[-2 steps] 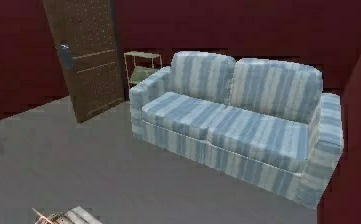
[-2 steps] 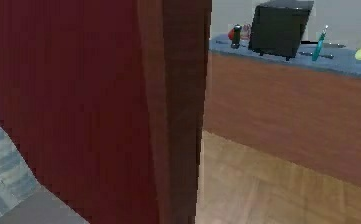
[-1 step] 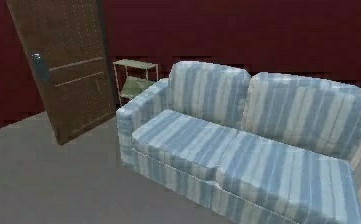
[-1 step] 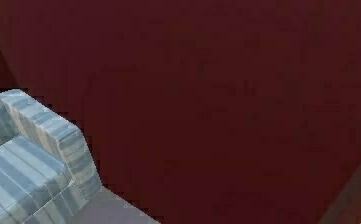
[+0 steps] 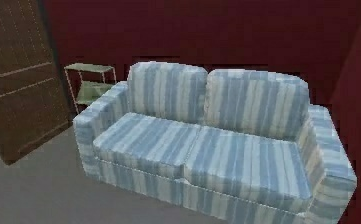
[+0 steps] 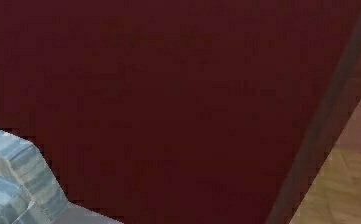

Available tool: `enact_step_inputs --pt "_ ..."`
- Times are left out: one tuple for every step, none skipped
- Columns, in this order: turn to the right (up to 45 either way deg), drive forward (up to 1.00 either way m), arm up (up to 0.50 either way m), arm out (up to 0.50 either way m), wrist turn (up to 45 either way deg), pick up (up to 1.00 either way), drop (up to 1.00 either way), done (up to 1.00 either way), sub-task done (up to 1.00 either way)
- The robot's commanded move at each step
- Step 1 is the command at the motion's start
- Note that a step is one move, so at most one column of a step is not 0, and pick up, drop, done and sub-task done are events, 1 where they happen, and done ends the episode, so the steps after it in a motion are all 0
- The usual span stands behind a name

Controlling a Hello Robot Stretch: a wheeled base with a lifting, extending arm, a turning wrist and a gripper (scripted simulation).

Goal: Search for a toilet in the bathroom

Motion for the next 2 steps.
enact_step_inputs --pt "0.0 0.50 0.00 0.00 0.0 0.00 0.00 0.00 0.00" --pt "-45.0 0.00 0.00 0.00 0.0 0.00 0.00 0.00 0.00"
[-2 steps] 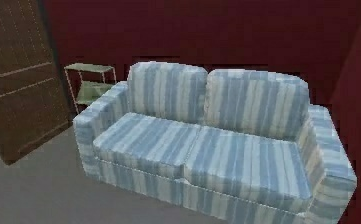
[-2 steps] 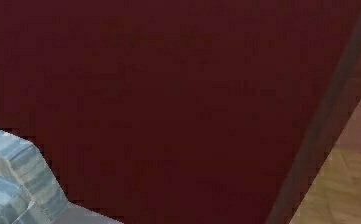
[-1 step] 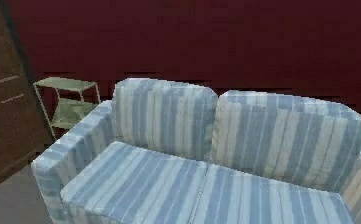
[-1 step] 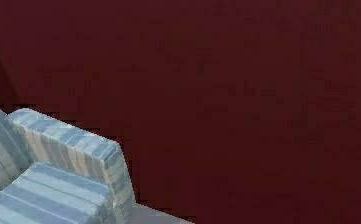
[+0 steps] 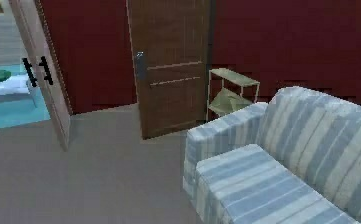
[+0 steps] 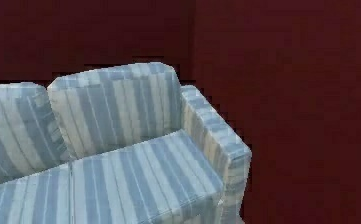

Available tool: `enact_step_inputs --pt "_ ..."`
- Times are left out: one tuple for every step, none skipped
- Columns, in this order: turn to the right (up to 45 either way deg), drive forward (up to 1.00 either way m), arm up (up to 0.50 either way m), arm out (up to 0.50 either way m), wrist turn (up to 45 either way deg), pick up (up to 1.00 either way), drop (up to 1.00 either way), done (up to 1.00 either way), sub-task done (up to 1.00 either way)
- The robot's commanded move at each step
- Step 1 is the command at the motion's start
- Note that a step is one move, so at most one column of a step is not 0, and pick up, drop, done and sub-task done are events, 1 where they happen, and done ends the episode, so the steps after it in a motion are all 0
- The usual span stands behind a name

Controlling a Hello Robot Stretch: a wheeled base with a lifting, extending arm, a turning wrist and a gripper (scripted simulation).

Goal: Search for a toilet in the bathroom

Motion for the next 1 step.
enact_step_inputs --pt "-24.0 0.00 0.00 0.00 0.0 0.00 0.00 0.00 0.00"
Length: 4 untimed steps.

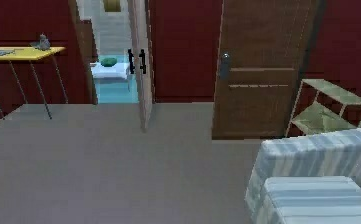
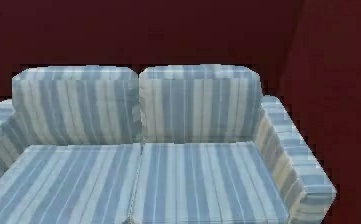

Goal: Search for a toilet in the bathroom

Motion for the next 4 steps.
enact_step_inputs --pt "0.0 1.00 0.00 0.00 0.0 0.00 0.00 0.00 0.00" --pt "0.0 1.00 0.00 0.00 0.0 0.00 0.00 0.00 0.00" --pt "-9.0 0.00 0.00 0.00 0.0 0.00 0.00 0.00 0.00" --pt "0.0 0.20 0.00 0.00 0.0 0.00 0.00 0.00 0.00"
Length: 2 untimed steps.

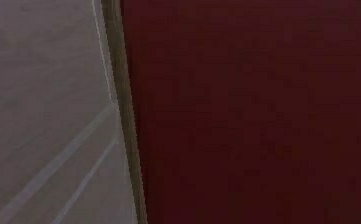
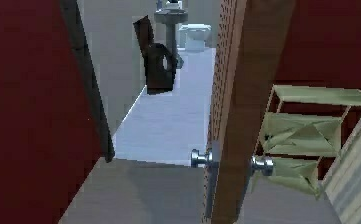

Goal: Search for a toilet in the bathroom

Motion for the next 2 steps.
enact_step_inputs --pt "45.0 0.00 0.00 0.00 0.0 0.00 0.00 0.00 0.00" --pt "6.0 0.00 0.00 0.00 0.0 0.00 0.00 0.00 0.00"
